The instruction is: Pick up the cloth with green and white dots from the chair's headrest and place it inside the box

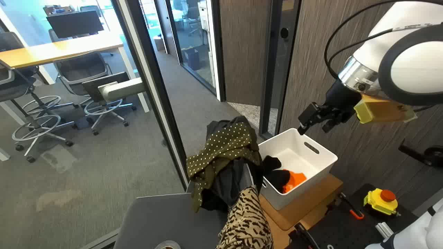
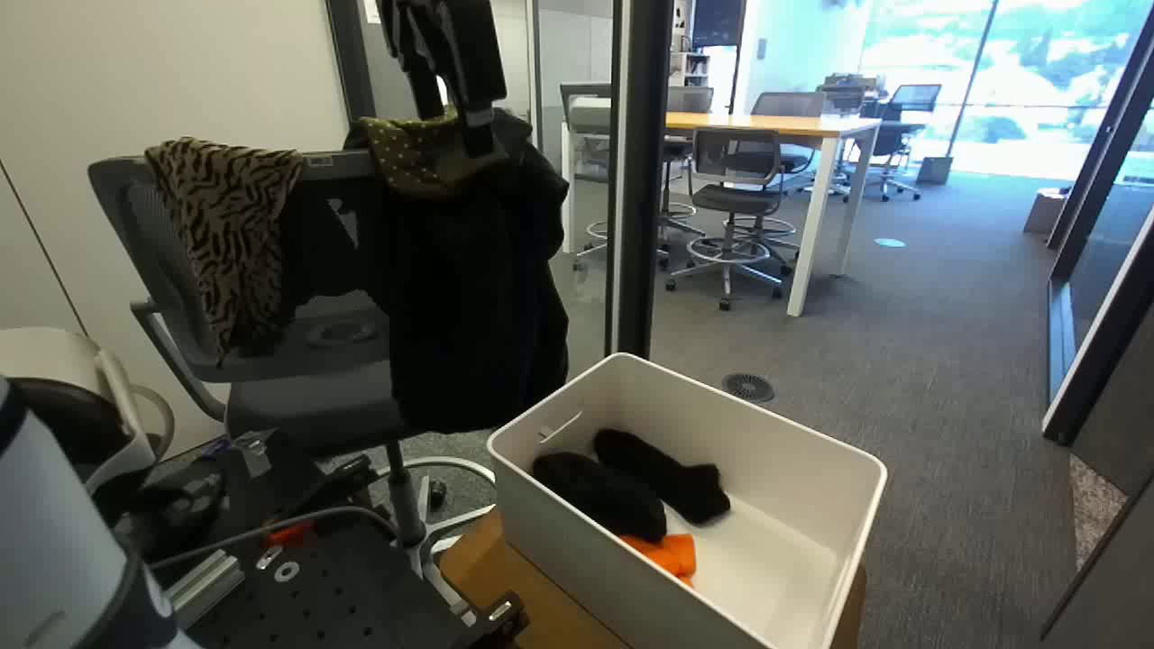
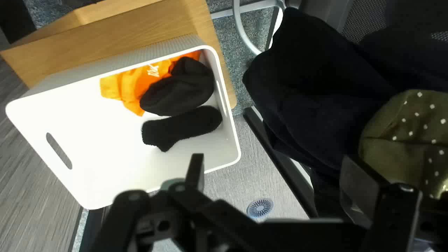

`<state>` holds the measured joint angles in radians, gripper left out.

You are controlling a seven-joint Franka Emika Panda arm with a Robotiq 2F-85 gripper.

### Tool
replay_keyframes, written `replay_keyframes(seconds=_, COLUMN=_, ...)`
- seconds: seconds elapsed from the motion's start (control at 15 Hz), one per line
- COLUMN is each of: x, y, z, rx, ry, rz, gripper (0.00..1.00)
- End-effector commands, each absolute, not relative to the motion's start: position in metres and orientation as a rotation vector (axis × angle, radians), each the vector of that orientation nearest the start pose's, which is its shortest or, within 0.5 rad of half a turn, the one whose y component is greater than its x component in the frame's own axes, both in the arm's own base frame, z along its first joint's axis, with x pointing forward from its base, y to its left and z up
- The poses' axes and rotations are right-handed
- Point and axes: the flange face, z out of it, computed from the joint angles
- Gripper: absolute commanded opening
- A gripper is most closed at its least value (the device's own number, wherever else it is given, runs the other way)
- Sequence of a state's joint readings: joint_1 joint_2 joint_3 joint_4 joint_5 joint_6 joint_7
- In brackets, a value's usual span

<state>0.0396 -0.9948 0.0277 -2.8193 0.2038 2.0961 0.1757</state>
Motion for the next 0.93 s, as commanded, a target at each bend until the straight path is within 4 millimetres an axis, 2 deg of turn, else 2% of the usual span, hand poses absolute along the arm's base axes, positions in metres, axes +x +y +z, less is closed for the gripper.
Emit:
replay_keyframes(seconds=0.0, x=0.285, y=0.029, z=0.477, rx=-2.912, ry=0.287, rz=-0.353, gripper=1.0)
replay_keyframes(seconds=0.53, x=0.288, y=0.029, z=0.473, rx=-2.915, ry=0.286, rz=-0.334, gripper=1.0)
replay_keyframes(seconds=0.87, x=0.322, y=0.036, z=0.494, rx=-2.891, ry=0.212, rz=-0.409, gripper=1.0)
